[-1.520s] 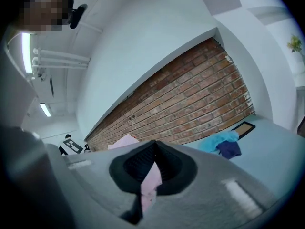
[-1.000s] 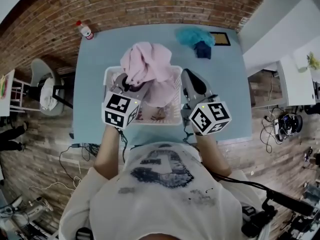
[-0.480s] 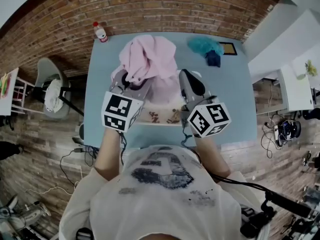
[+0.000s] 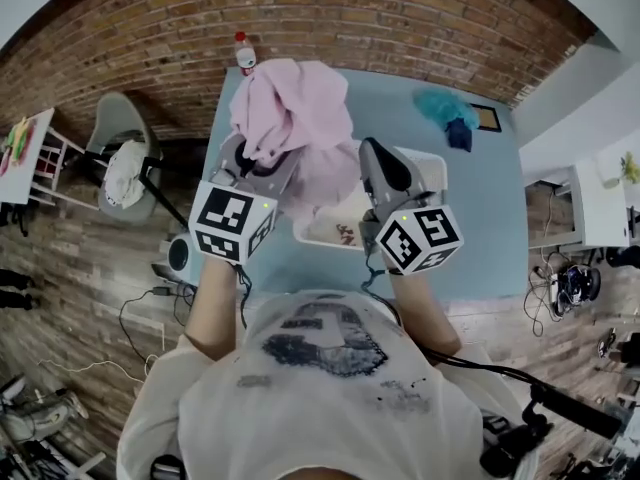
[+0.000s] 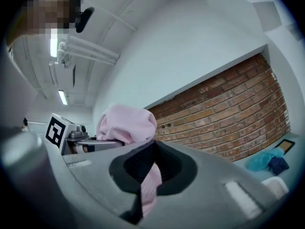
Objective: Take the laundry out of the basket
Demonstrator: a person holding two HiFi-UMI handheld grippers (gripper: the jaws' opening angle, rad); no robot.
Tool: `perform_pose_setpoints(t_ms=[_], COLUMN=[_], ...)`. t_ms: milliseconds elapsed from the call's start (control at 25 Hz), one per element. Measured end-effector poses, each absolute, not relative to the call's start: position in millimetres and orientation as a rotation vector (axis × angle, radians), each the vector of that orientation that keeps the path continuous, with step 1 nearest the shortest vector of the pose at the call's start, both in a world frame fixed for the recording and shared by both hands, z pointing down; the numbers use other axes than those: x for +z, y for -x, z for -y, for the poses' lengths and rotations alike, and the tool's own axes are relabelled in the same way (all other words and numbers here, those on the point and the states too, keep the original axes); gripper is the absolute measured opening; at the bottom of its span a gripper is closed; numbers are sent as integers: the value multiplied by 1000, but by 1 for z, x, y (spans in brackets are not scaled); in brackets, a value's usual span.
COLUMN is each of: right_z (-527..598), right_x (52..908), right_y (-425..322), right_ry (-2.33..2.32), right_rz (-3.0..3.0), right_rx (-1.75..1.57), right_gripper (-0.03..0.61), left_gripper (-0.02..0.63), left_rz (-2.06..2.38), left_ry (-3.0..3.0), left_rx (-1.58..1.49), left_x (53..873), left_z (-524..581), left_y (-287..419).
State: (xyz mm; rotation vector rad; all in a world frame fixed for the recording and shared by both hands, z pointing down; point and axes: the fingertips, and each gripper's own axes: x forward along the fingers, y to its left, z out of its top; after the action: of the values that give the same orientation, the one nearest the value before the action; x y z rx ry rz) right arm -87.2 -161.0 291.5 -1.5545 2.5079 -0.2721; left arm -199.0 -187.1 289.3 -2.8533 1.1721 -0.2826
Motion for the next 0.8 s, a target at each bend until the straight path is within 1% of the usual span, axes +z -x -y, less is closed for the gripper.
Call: perform_pose_setpoints(t_ms=[400,800], right_z=[170,176], right_x=[306,324], right_y=[180,207], right_ry=[1470,1481], right_rz=[-2562,-2566], right_rx=[-314,-358], right_gripper=[-2,-2], left_gripper=[170,170], left_rz=[-1332,-1400], left_ry=[2871,2877], left_rx=[-256,-321], left_x=[310,350], left_z=[193,202], left_y=[300,338])
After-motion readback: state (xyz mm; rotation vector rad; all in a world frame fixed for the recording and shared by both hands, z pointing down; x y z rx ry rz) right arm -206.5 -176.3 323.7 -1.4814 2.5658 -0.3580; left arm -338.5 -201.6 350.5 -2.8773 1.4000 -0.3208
